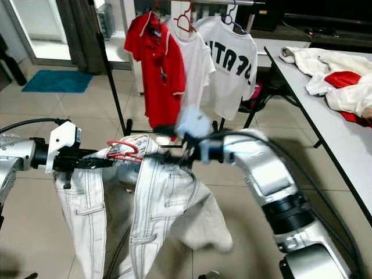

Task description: Hang hanger

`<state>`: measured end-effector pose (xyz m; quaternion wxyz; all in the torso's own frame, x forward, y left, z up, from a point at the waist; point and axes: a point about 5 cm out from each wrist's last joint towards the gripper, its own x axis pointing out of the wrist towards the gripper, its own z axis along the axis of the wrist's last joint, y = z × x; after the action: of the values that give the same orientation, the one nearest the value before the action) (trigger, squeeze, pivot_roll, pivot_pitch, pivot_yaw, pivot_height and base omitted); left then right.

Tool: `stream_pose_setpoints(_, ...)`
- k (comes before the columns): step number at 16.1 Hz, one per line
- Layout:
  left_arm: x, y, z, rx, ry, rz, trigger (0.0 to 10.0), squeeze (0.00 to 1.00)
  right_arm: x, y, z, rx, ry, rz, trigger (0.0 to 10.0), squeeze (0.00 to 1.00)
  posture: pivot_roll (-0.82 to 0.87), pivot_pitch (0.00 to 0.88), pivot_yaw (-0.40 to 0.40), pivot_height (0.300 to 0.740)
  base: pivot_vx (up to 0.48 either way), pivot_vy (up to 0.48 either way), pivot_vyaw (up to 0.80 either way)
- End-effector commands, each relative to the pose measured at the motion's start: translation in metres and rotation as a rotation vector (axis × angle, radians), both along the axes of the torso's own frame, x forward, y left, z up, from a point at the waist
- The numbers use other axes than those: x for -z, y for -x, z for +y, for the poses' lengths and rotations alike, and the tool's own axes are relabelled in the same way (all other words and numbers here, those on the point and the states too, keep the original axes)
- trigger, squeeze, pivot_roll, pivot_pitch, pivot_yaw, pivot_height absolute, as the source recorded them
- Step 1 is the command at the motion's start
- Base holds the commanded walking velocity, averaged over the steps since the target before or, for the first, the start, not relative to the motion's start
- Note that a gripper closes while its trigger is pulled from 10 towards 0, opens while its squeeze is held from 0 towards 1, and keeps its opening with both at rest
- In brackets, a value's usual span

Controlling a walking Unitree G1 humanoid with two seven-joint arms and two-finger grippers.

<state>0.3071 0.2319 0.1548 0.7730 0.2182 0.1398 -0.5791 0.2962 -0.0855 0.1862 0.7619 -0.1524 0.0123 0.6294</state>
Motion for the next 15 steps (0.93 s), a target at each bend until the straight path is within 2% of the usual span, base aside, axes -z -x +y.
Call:
stream_pose_setpoints(1, -0.018, -0.005, -0.004, 0.033, 0.042, -0.069, 0.0, 0.00, 0.001, 0.002, 0.006, -0.036, 0.021, -0.021, 10.0, 1.00, 0.04, 0.000, -0.011, 0.705, 0.000, 0.000, 0.00)
stream_pose_setpoints(2, -0.020, -0.005, -0.006, 0.044, 0.054, -0.068, 0.0, 0.00, 0.004, 0.004, 0.012, -0.065, 0.032, -0.022, 10.0, 0.96, 0.04, 0.000, -0.013, 0.705, 0.000, 0.000, 0.00)
stream_pose_setpoints(3, -0.021, -0.006, -0.007, 0.048, 0.061, -0.066, 0.0, 0.00, 0.006, 0.008, 0.017, -0.095, 0.036, -0.016, 10.0, 0.00, 0.04, 0.000, -0.014, 0.705, 0.000, 0.000, 0.00)
stream_pose_setpoints(5, -0.022, -0.006, -0.007, 0.052, 0.076, -0.062, 0.0, 0.00, 0.011, 0.008, 0.023, -0.096, 0.051, -0.003, 10.0, 0.00, 0.04, 0.000, -0.013, 0.705, 0.000, 0.000, 0.00)
stream_pose_setpoints(7, -0.026, -0.007, -0.010, 0.056, 0.124, -0.059, 0.0, 0.00, 0.022, 0.002, 0.027, 0.000, 0.086, 0.019, 10.0, 0.00, 0.04, 0.000, -0.013, 0.705, 0.000, 0.000, 0.00)
stream_pose_setpoints(8, -0.028, -0.007, -0.012, 0.057, 0.136, -0.061, 0.0, 0.00, 0.026, 0.000, 0.028, 0.039, 0.082, 0.037, 3.8, 0.00, 0.04, 0.000, -0.014, 0.705, 0.000, 0.000, 0.00)
stream_pose_setpoints(9, -0.029, -0.008, -0.012, 0.057, 0.142, -0.061, 0.0, 0.00, 0.027, -0.001, 0.029, 0.053, 0.077, 0.045, 0.2, 0.00, 0.04, 0.000, -0.014, 0.705, 0.000, 0.000, 0.00)
stream_pose_setpoints(11, -0.032, -0.008, -0.012, 0.054, 0.163, -0.060, 0.0, 0.00, 0.030, -0.002, 0.030, 0.100, 0.063, 0.077, 0.0, 0.00, 0.04, 0.000, -0.013, 0.705, 0.000, 0.000, 0.00)
stream_pose_setpoints(15, -0.035, -0.009, -0.012, 0.045, 0.187, -0.065, 0.0, 0.00, 0.035, 0.001, 0.033, 0.120, 0.060, 0.095, 0.0, 0.00, 0.04, 0.000, -0.009, 0.705, 0.000, 0.000, 0.00)
